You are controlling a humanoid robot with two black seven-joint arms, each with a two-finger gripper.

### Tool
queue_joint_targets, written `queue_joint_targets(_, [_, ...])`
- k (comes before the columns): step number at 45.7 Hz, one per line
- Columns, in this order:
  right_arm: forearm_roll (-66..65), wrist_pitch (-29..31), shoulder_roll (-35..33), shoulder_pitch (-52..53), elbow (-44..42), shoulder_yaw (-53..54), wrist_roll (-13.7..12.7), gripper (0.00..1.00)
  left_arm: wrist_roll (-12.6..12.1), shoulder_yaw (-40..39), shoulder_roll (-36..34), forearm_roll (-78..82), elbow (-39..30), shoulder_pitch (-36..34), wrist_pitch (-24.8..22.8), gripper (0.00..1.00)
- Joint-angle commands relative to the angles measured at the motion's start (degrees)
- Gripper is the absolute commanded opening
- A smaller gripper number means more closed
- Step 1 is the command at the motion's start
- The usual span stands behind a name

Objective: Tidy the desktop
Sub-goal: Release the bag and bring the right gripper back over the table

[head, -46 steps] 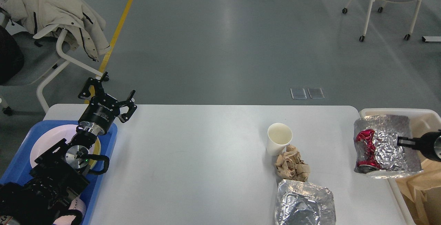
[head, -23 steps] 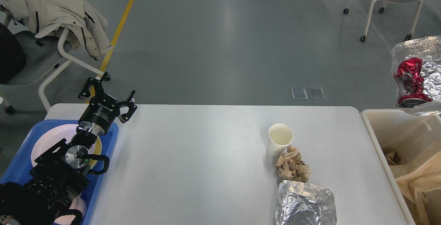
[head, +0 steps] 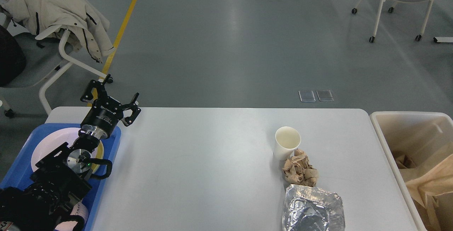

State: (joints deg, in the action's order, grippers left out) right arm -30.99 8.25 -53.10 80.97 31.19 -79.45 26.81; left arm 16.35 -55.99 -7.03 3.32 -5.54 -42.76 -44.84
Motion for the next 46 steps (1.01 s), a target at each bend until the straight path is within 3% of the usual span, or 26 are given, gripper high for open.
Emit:
queue_joint_targets(1, [9.61, -3.59, 4.83, -26.44, -12.54, 10.35, -0.18, 0.0, 0.0, 0.01, 0.0, -0.07, 0.0, -0.04, 0.02, 1.0])
queue_joint_targets(9, [22.45, -3.76, 15.56, -46.06, -26.97, 16.69, -1.23, 0.0, 0.0, 0.01, 0.0, 0.02, 0.0, -0.04, 0.02, 1.0])
queue_joint_targets(14, [23.25, -5.78, 18.99, -48.71, -28.21, 16.61, -3.69, 0.0, 0.0, 0.01, 0.0, 0.02, 0.0, -0.04, 0.02, 1.0])
queue_joint_targets(18, [23.51, -9.65, 21.63, -50.03, -28.21, 16.78, -7.29, 0.0, 0.0, 0.01, 0.0, -0.07, 0.0, -0.04, 0.02, 1.0])
queue_joint_targets(24, [23.52, -10.44, 23.39, -51.0, -28.21, 16.69, -9.23, 0.01, 0.0, 0.01, 0.0, -0.07, 0.0, -0.04, 0.02, 1.0])
queue_joint_targets(26, [23.43, -10.44, 23.66, -51.09, -28.12, 16.52, -9.32, 0.14, 0.0, 0.01, 0.0, -0.07, 0.0, -0.04, 0.02, 1.0])
queue_joint_targets(27, [23.43, -10.44, 23.74, -51.09, -28.21, 16.52, -9.41, 0.26, 0.0, 0.01, 0.0, -0.07, 0.0, -0.04, 0.02, 1.0])
queue_joint_targets(28, [23.43, -10.36, 23.83, -51.09, -28.12, 16.52, -9.41, 0.51, 0.0, 0.01, 0.0, 0.02, 0.0, -0.04, 0.02, 1.0])
queue_joint_targets(29, [23.51, -10.36, 24.01, -51.09, -28.21, 16.6, -9.41, 0.94, 0.0, 0.01, 0.0, -0.07, 0.0, -0.04, 0.02, 1.0])
queue_joint_targets(30, [23.6, -10.36, 24.09, -51.09, -28.21, 16.69, -9.5, 1.0, 0.0, 0.01, 0.0, -0.07, 0.0, -0.04, 0.02, 1.0])
queue_joint_targets(46, [22.55, -10.0, 21.03, -46.0, -27.42, 15.2, -9.32, 1.0, 0.0, 0.01, 0.0, -0.07, 0.0, -0.04, 0.02, 1.0])
